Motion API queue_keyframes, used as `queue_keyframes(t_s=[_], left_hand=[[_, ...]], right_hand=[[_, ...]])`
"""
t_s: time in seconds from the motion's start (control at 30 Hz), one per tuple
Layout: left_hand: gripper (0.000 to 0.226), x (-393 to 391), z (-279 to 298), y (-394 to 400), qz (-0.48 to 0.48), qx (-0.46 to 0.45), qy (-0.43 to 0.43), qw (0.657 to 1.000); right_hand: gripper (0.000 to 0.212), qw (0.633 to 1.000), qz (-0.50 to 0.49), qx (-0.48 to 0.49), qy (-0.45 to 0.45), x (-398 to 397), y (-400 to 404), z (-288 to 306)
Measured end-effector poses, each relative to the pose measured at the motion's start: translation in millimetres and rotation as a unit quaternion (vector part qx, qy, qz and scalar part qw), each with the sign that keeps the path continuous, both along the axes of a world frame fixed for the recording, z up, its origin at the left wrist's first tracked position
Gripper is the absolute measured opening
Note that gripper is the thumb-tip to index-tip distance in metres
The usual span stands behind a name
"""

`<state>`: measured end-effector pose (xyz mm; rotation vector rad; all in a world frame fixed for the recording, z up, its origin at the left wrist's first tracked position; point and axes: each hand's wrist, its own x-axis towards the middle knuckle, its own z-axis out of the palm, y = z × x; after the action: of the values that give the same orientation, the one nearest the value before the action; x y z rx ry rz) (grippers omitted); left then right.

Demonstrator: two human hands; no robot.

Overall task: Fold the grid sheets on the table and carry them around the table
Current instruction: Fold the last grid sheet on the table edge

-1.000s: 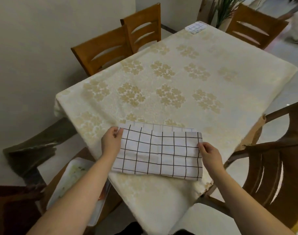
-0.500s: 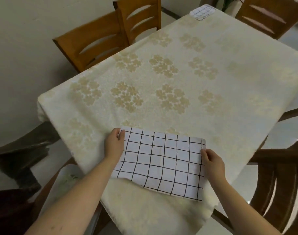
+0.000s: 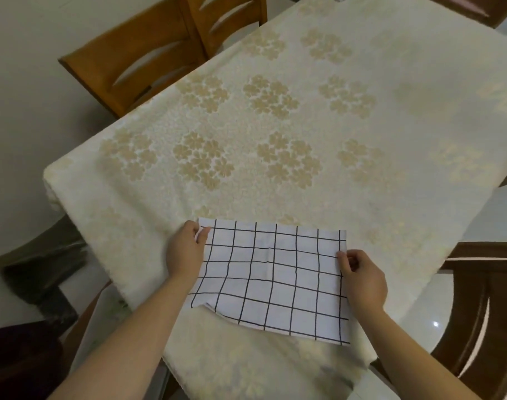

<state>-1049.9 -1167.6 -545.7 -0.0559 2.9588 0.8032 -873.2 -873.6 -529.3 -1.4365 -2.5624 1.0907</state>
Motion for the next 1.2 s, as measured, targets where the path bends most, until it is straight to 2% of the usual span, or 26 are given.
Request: queue_keyframes(t_s=[0.4, 0.53, 0.63, 0.73, 0.8, 0.87, 0.93, 0.97, 1.1, 1.2], left_hand=[[0.034, -0.1, 1.3, -6.4, -0.033, 0.032, -0.036, 0.998], [0.049, 4.0, 4.9, -8.4, -0.058, 0.047, -0.022, 0.997], [0.052, 8.1, 13.8, -11.3, -0.056, 0.079, -0.039, 0.994], [0.050, 14.7, 20.7, -21.5, 0.025, 0.165, -0.093, 0.981], [0.046, 22.1, 23.3, -31.3, 0.085, 0.237, -0.140, 0.958], [0.041, 30.4, 27.6, -43.8, 0.139, 0.326, -0.179, 0.918], [0.031, 37.3, 30.7, -57.0, 0.171, 0.383, -0.195, 0.887], [0.027, 41.4, 31.2, -63.8, 0.178, 0.390, -0.198, 0.882], [0.027, 70.9, 35.9, -81.9, 0.171, 0.382, -0.223, 0.881], [0.014, 94.1, 42.9, -84.2, 0.139, 0.345, -0.211, 0.904]], right_hand=[[0.020, 0.999, 0.010, 0.036, 0.017, 2.3, -3.6, -4.2], [0.042, 0.998, -0.009, 0.027, 0.061, 2.4, -8.7, 0.6], [0.046, 0.987, 0.077, 0.101, 0.097, -0.3, -19.4, 1.2], [0.053, 0.950, 0.259, 0.146, 0.095, -7.6, -36.5, -5.4], [0.059, 0.919, 0.355, 0.155, 0.068, -15.8, -47.6, -11.7], [0.064, 0.896, 0.413, 0.158, 0.027, -22.3, -57.5, -17.4], [0.071, 0.885, 0.439, 0.153, -0.010, -25.8, -62.2, -22.0], [0.074, 0.882, 0.444, 0.157, -0.022, -26.9, -62.9, -24.2], [0.071, 0.878, 0.441, 0.179, -0.049, -29.6, -61.5, -27.1], [0.070, 0.878, 0.443, 0.166, -0.068, -30.3, -61.2, -26.4]])
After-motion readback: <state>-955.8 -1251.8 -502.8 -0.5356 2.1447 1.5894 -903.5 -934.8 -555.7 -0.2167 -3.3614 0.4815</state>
